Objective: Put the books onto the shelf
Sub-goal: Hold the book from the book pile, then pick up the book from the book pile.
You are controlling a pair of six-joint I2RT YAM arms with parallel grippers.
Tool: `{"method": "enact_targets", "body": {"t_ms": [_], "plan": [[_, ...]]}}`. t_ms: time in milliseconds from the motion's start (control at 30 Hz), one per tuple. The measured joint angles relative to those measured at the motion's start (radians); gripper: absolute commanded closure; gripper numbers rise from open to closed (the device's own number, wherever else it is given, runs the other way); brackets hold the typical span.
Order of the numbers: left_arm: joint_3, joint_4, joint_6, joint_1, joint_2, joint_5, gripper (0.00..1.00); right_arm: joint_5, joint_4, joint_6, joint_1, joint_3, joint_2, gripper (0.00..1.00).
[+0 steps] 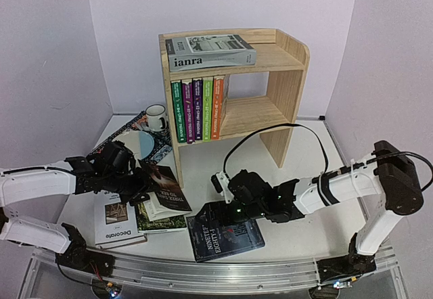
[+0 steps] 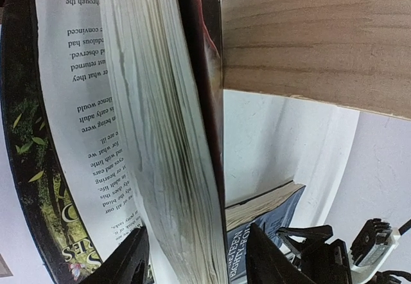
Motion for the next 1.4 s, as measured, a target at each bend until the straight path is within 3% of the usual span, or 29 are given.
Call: {"method": "enact_targets", "body": {"t_ms": [500,700,1033,1400], "plan": [[0.005,0.034,0.002,0.0,-0.001,-0.011,0.51,-0.037,-0.008,-0.061,0.001,0.066,0.037,0.09],[0.006,0.047,0.002,0.0,-0.001,-0.011,0.51,-0.014,-0.041,-0.288,0.035,0.176,0.084,0.19],[0.006,0.053,0.002,0.0,-0.001,-0.011,0.51,0.241,0.01,-0.758,0.152,0.214,0.172,0.32],[0.006,0.06,0.002,0.0,-0.001,-0.011,0.51,0.464,0.138,-0.957,0.208,0.255,0.302,0.36]]}}
